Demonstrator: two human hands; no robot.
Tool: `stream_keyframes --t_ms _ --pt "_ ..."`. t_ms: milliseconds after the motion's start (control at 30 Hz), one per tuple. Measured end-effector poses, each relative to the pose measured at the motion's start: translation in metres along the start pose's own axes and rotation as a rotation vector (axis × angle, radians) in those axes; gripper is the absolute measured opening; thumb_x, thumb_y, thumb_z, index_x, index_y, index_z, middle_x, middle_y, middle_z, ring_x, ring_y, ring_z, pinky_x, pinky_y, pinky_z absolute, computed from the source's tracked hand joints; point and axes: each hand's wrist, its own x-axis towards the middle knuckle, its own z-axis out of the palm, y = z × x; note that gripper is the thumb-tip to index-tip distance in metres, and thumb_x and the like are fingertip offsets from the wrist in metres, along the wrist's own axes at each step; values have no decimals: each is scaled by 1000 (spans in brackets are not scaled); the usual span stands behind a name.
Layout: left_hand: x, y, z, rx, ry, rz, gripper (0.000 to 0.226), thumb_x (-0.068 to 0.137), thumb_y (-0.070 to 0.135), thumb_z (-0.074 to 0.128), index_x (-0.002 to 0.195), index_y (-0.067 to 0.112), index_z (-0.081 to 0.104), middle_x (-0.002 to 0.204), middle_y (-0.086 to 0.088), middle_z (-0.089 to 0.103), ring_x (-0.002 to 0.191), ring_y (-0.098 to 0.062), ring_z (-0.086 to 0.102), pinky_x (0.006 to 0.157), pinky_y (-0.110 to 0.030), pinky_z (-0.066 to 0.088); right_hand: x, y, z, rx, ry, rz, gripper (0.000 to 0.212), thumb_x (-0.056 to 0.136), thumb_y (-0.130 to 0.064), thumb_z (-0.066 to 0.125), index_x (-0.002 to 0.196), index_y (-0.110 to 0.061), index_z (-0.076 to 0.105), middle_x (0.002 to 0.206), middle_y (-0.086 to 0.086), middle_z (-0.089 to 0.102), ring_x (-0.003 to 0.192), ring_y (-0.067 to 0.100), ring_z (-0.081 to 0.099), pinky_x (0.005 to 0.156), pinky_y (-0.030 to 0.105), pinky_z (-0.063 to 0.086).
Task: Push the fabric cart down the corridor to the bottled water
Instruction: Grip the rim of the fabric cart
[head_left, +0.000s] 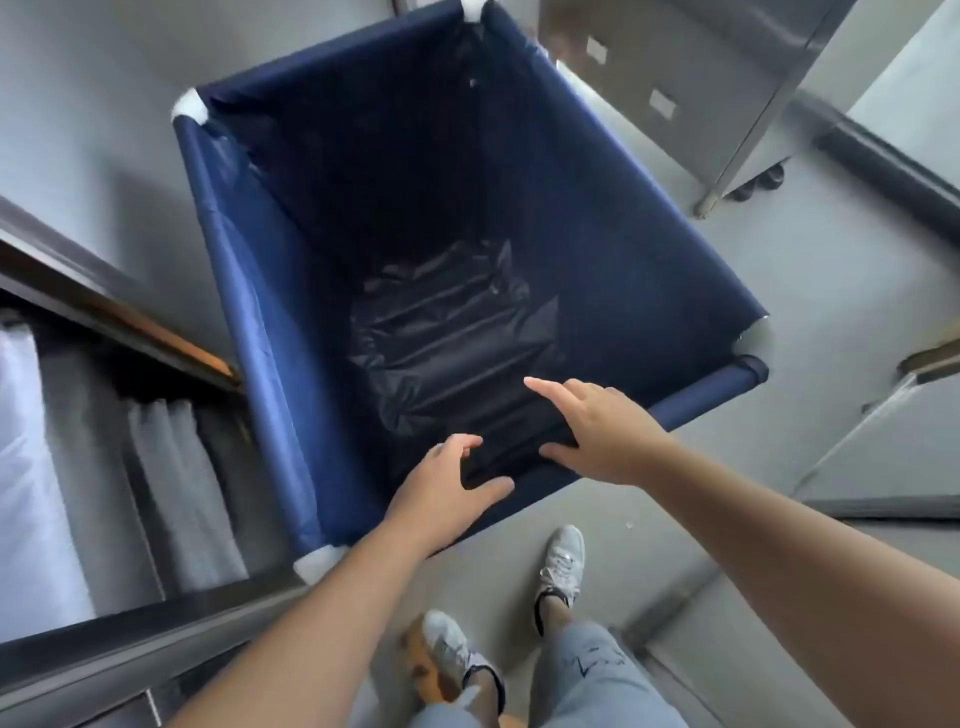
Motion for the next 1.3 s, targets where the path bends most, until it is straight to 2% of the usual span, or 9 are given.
stream_keyframes --t_ms 67,133,333,500,633,833,1000,1167,1300 --pt "-4 1 8 154 -115 26 81 64 70 72 136 43 47 137 14 49 121 -9 52 94 -31 44 -6 4 3 -43 -2 -8 79 89 -67 54 155 -32 28 120 -3 61 111 23 57 91 37 41" --pt "-9 -7 18 299 -181 30 70 64 67 73 127 49 48 128 20 50 107 -7 56 83 -32 48 -13 11 7 -100 -3 -22 82 84 -76 43 152 -31 34 119 -4 62 112 21 57 93 37 41" --pt "-7 -12 18 517 -12 109 39 79 59 65 113 42 60 117 21 59 101 -11 57 78 -33 46 -20 21 3 -173 -15 -57 89 77 -84 42 149 -30 42 122 -7 63 111 19 59 92 36 43" --pt "0 -17 4 487 23 91 35 79 59 62 112 48 60 111 23 61 95 -9 58 76 -34 50 -13 17 4 -186 -1 -71 85 77 -80 55 145 -30 47 125 -8 66 111 18 61 92 34 45" --pt "8 -25 -13 493 54 33 33 78 61 60 109 49 61 109 22 62 88 -8 58 75 -34 52 5 5 5 -198 46 -75 80 79 -81 51 139 -29 54 125 -8 66 117 20 58 100 37 40" --pt "22 -32 -33 498 148 20 51 73 74 63 117 48 59 112 23 62 97 -7 59 77 -32 48 31 -4 3 -179 72 -73 77 79 -82 46 132 -29 62 126 -10 65 126 17 52 108 37 31" --pt "36 -27 -46 491 203 53 70 69 82 64 127 45 54 126 23 60 114 -9 55 81 -30 39 58 4 -13 142 105 141 75 80 -82 42 133 -30 59 129 -9 64 126 18 50 105 37 35" --pt "55 -23 -62 457 220 48 83 65 93 55 132 45 51 132 23 56 115 -10 55 84 -29 38 78 13 -12 -90 55 79 84 71 -90 37 130 -35 62 124 -9 66 133 18 46 116 43 22" --pt "70 -27 -78 506 268 51 84 68 95 48 134 43 51 135 22 55 119 -10 52 90 -29 37 100 10 -14 -123 8 34 93 65 -94 33 136 -38 57 135 -9 62 145 20 34 119 47 12"
